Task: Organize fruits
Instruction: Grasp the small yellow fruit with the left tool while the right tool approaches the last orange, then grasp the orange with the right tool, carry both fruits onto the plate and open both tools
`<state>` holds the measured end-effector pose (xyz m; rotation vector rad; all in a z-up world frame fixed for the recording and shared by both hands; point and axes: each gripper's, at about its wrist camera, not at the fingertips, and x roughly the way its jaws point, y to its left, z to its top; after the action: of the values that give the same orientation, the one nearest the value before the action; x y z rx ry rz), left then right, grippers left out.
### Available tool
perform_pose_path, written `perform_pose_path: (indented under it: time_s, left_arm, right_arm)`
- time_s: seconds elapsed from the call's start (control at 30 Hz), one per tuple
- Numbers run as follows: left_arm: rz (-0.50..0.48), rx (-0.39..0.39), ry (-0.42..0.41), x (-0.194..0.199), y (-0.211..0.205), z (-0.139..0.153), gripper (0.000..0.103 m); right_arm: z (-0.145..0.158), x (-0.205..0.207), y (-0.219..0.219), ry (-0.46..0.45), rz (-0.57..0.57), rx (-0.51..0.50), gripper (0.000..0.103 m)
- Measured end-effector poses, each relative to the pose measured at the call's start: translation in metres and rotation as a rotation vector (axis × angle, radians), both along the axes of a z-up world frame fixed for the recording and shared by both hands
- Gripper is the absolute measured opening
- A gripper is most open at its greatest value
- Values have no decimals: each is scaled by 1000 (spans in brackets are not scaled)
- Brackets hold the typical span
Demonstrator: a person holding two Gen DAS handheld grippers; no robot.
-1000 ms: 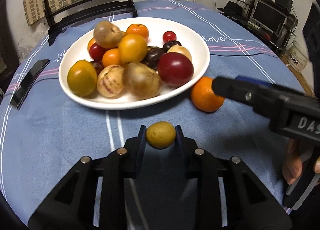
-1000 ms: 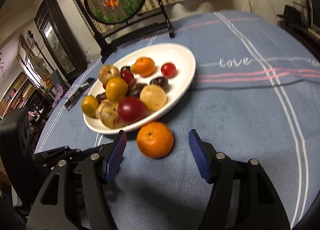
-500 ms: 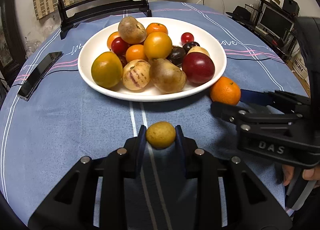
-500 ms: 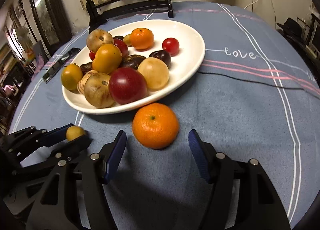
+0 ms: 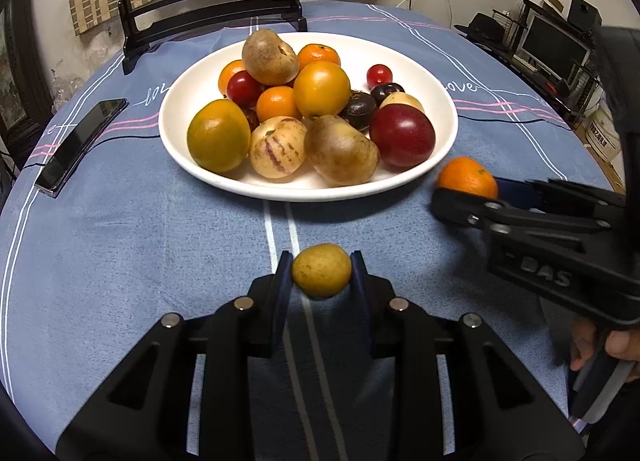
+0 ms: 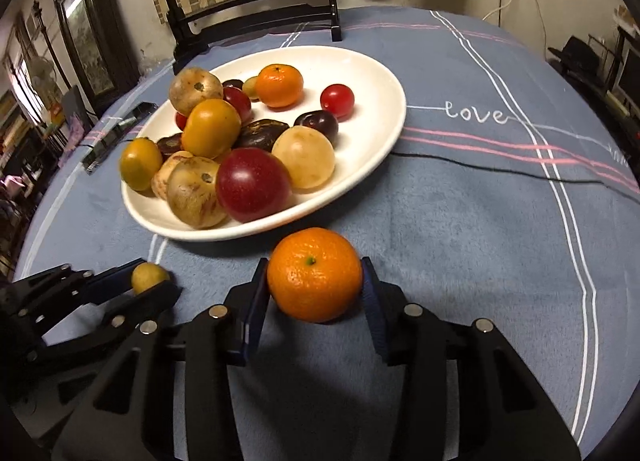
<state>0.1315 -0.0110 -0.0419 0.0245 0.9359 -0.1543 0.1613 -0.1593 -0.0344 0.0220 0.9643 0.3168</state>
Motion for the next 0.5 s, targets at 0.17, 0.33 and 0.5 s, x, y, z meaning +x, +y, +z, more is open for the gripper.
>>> perform_pose_path:
  time_s: [0.17, 0.33, 0.5]
  left_arm:
    - [13, -7, -15, -2, 4, 7, 29]
    - [15, -15, -57, -6, 8, 26, 29]
    - [15, -7, -107, -3, 11, 49, 29]
  right_arm:
    - [11, -9, -9, -12, 4, 43, 44]
    - [29, -13, -11, -56, 7, 65, 45]
    - [43, -12, -10, -89, 12, 84, 45]
